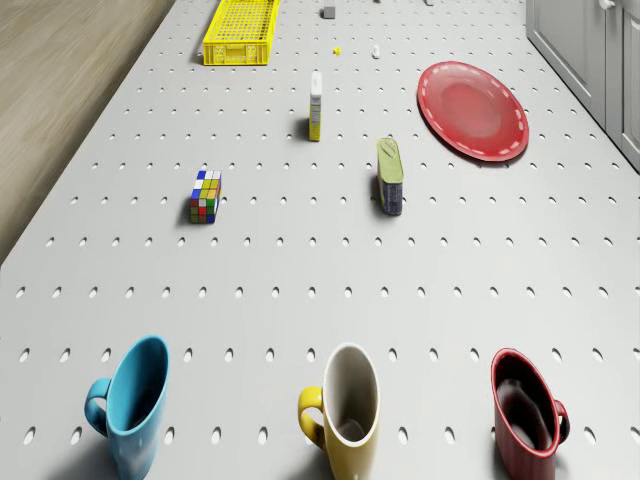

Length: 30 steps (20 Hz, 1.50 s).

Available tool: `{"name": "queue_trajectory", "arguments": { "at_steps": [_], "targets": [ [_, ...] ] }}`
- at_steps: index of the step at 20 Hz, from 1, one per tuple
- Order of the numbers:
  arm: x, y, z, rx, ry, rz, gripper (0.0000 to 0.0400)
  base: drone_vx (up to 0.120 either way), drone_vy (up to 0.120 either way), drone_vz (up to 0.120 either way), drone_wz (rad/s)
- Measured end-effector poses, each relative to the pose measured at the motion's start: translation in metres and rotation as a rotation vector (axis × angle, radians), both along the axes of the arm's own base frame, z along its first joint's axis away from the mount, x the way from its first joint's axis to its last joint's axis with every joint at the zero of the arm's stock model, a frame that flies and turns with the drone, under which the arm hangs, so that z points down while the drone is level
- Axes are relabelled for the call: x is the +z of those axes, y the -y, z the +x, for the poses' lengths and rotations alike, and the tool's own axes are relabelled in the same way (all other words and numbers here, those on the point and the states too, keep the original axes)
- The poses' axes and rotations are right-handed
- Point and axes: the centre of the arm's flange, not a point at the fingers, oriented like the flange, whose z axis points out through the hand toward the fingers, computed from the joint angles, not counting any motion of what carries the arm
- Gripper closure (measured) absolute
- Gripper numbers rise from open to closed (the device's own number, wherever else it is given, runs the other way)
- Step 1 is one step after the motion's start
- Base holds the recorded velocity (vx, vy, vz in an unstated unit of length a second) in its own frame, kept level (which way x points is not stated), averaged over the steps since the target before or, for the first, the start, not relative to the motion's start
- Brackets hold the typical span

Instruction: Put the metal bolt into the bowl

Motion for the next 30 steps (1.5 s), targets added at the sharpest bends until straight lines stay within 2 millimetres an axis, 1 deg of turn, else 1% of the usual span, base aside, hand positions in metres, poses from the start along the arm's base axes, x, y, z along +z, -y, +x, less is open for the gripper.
{"name": "queue_trajectory", "arguments": {
  "at_steps": [4, 9, 25, 30],
  "targets": [
    [0.015, 0.000, 0.001, 0.000, 0.003, 0.000, 0.0000, 0.120, -0.120, 0.000, 0.000],
    [0.023, 0.000, 0.002, 0.000, 0.007, 0.000, 0.0000, 0.120, -0.120, 0.000, 0.000],
    [0.027, 0.000, 0.001, 0.000, 0.019, -0.001, 0.0000, 0.120, -0.120, 0.000, 0.000],
    [0.027, 0.000, 0.000, 0.000, 0.023, -0.003, 0.0000, 0.120, -0.008, 0.000, 0.000]
  ]
}}
